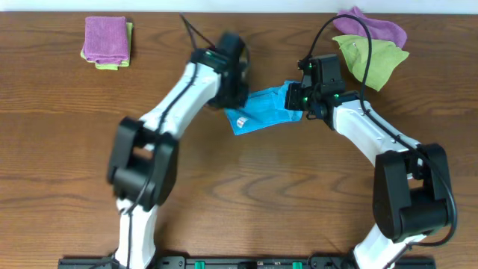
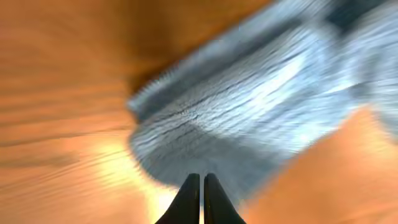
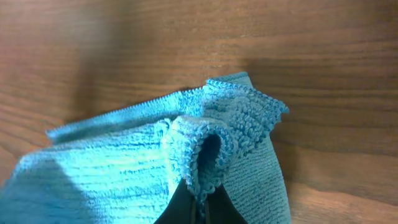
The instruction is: Fold the cloth
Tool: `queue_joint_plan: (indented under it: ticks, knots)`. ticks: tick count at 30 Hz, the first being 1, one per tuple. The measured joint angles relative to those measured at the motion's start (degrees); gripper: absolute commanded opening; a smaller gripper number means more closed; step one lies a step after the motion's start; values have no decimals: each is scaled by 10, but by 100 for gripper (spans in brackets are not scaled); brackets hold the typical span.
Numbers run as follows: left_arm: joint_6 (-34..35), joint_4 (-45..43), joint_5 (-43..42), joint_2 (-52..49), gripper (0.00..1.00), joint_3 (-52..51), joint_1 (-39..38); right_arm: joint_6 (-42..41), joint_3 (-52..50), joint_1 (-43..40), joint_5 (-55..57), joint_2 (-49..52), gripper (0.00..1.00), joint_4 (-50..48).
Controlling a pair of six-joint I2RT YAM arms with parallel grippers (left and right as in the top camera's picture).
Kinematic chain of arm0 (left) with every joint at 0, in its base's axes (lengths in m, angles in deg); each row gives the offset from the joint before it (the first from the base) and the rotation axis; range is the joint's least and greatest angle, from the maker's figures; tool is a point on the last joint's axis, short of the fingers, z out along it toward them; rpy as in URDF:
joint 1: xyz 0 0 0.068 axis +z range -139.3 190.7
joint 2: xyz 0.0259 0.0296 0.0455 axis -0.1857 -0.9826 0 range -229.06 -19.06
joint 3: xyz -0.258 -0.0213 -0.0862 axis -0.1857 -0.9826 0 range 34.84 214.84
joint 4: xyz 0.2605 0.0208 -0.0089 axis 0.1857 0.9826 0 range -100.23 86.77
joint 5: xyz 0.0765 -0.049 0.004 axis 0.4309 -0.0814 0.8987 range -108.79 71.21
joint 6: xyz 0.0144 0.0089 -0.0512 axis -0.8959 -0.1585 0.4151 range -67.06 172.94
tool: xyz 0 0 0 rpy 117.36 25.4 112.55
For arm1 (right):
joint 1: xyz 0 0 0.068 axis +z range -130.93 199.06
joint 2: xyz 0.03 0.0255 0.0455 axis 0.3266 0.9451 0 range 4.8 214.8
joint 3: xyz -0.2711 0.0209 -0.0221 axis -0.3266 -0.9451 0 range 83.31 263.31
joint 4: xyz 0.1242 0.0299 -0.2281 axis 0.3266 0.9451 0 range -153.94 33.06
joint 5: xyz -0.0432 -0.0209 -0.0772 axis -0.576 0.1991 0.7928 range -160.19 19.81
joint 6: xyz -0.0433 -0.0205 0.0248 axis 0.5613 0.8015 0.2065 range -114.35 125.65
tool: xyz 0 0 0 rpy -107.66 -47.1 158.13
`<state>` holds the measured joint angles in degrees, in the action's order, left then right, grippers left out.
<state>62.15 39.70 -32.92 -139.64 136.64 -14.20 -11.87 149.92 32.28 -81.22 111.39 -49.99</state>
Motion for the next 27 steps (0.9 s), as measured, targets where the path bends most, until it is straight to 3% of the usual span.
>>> queue_joint_plan:
  ticks: [4, 14, 21, 27]
  knots:
    - [0, 15, 31, 136, 6, 0, 1, 36, 0, 12, 4, -2, 2, 9]
    - [0, 91, 190, 347, 6, 0, 1, 62, 1, 89, 44, -2, 2, -54]
    - [0, 129, 211, 399, 6, 0, 1, 117, 1, 162, 93, -2, 1, -68]
    - [0, 147, 216, 401, 6, 0, 1, 148, 1, 177, 94, -2, 2, -70]
